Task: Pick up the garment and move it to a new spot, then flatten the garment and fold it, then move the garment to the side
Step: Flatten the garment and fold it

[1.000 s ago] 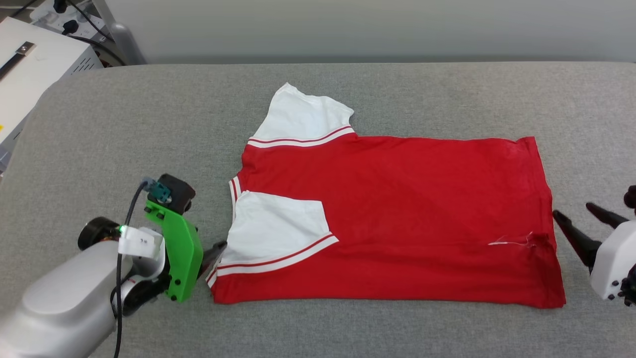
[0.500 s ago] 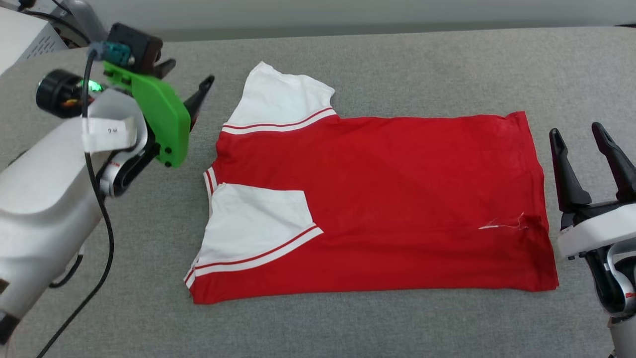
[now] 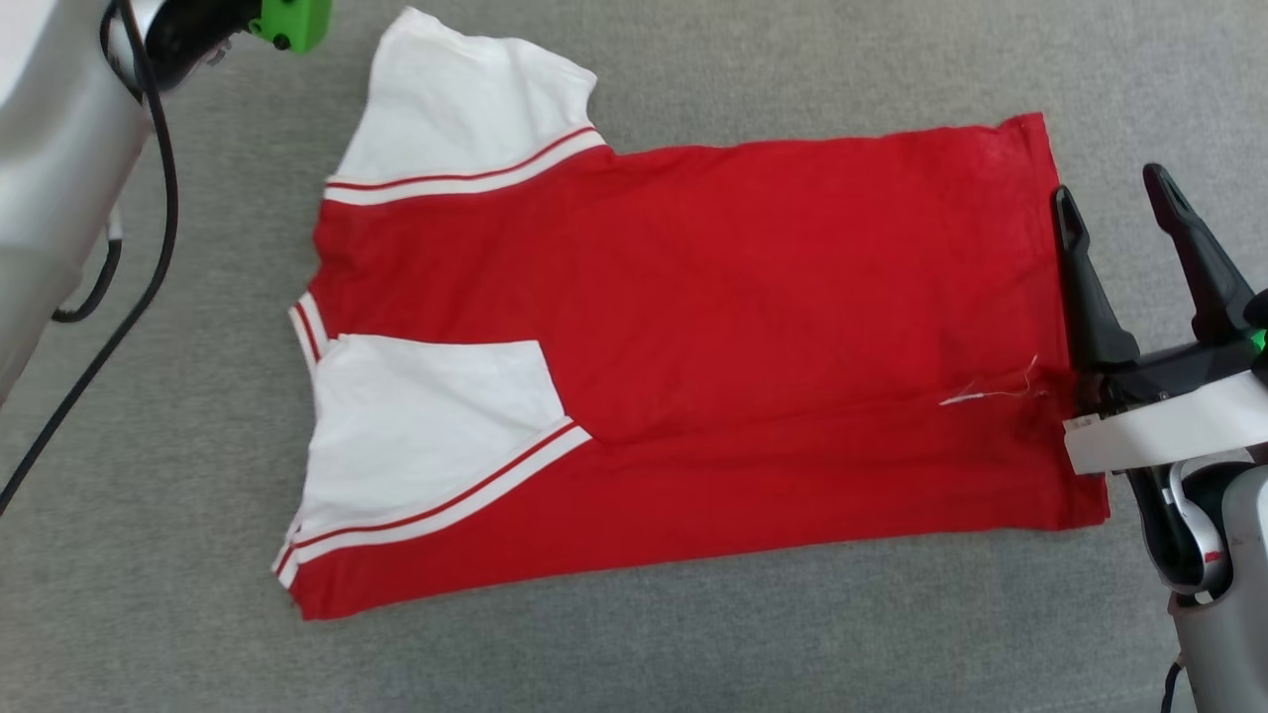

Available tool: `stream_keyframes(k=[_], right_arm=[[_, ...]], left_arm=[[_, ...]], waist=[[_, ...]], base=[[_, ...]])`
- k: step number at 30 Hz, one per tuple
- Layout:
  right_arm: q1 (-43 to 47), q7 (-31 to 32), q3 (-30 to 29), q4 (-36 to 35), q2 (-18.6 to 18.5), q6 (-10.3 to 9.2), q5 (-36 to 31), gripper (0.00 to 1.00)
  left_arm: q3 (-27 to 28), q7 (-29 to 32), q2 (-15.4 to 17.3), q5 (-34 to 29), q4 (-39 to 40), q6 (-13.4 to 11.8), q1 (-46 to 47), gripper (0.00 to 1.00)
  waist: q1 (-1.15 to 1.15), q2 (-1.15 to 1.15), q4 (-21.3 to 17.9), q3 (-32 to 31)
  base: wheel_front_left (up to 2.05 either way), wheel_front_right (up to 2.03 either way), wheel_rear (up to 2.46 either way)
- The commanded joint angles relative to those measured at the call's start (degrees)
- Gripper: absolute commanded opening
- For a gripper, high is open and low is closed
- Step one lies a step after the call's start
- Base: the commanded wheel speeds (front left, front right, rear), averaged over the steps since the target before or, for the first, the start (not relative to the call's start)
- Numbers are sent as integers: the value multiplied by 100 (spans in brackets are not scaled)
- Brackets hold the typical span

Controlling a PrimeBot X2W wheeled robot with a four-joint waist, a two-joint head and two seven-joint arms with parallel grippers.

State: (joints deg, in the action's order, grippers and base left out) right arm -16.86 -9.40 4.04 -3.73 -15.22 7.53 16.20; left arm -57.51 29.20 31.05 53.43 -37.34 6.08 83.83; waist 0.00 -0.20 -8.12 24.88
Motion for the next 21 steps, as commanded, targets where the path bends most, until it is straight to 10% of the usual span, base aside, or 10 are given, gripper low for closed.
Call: stream_keyframes(k=[1, 20, 21], right_arm=[[-110, -49, 31, -49, 3, -4, -14, 100], [-507, -268, 235, 12, 3, -4, 141, 100], [-516, -273, 224, 30, -11, -4, 152, 100]], left_arm=[[-69, 434, -65, 231, -133, 54, 93, 100], [-655, 2485, 29, 507, -915, 112, 452, 100], [-675, 2504, 40, 523, -905, 115, 412, 57]], waist=[[0, 20, -370, 593], [0, 20, -699, 1483], [0, 20, -681, 1475]], base=[[0, 0, 0], [0, 0, 0], [0, 0, 0]])
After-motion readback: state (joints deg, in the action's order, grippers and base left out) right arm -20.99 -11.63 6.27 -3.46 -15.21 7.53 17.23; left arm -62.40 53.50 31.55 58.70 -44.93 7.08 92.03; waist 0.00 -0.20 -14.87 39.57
